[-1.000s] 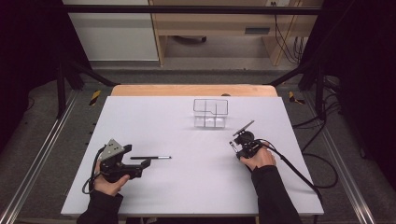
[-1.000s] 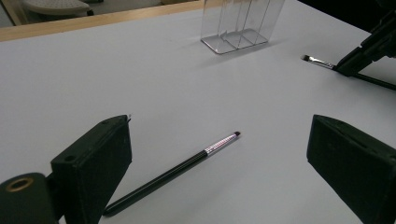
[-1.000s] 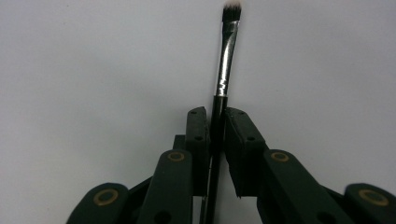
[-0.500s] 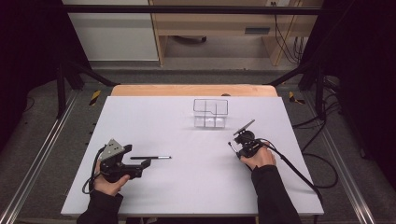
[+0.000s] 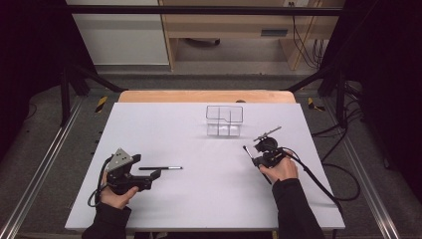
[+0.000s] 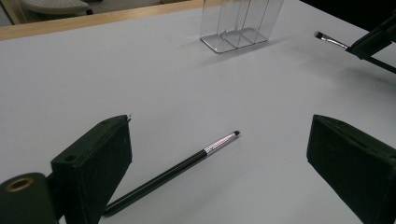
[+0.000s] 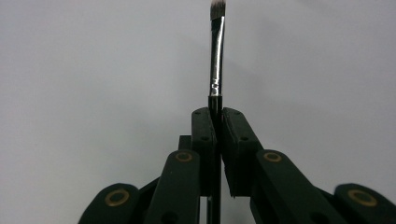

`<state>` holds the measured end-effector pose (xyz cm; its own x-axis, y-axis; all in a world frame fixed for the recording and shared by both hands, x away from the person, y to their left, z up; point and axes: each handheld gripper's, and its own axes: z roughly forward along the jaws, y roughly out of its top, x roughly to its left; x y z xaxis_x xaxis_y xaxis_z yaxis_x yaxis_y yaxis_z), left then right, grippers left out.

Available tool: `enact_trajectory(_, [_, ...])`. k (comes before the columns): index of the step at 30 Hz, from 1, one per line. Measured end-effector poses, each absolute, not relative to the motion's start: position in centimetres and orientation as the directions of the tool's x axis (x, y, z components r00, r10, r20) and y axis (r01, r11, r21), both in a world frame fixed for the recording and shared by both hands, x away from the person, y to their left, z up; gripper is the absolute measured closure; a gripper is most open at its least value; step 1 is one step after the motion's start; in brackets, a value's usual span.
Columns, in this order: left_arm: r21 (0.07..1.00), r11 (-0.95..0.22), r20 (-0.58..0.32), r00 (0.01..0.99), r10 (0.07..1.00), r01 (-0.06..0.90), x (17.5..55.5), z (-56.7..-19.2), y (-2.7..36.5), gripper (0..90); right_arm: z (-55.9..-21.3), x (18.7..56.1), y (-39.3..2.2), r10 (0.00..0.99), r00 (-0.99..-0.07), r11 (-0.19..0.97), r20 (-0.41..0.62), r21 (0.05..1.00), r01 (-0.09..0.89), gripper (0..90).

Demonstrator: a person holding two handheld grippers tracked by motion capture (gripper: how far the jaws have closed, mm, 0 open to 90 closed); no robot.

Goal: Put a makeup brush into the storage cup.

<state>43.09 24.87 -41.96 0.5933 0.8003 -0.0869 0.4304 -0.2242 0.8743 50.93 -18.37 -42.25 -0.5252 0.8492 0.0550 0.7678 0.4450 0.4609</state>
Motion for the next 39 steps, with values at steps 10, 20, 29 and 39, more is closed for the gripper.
enact_trajectory(10, [0.874, -0.224, -0.087, 0.593, 0.8, 0.431, 43.1, -42.0, 24.8, 6.0, -40.8, 50.1, -19.1, 0.861, -0.504, 0.369, 0.07, 0.597, 0.712, 84.4])
enact_trajectory(20, [0.875, -0.223, -0.089, 0.594, 0.8, 0.431, 43.1, -42.0, 24.8, 6.0, -39.2, 49.5, -18.9, 0.869, -0.492, 0.316, 0.055, 0.703, 0.637, 84.4])
enact_trajectory(29, [0.875, -0.221, -0.09, 0.594, 0.8, 0.43, 43.1, -42.0, 24.8, 6.0, -37.6, 49.3, -18.8, 0.879, -0.47, 0.23, 0.078, 0.794, 0.562, 84.4])
enact_trajectory(39, [0.876, -0.22, -0.091, 0.594, 0.8, 0.43, 43.1, -42.0, 24.9, 6.0, -36.4, 49.3, -18.4, 0.882, -0.463, 0.178, 0.086, 0.85, 0.496, 84.4])
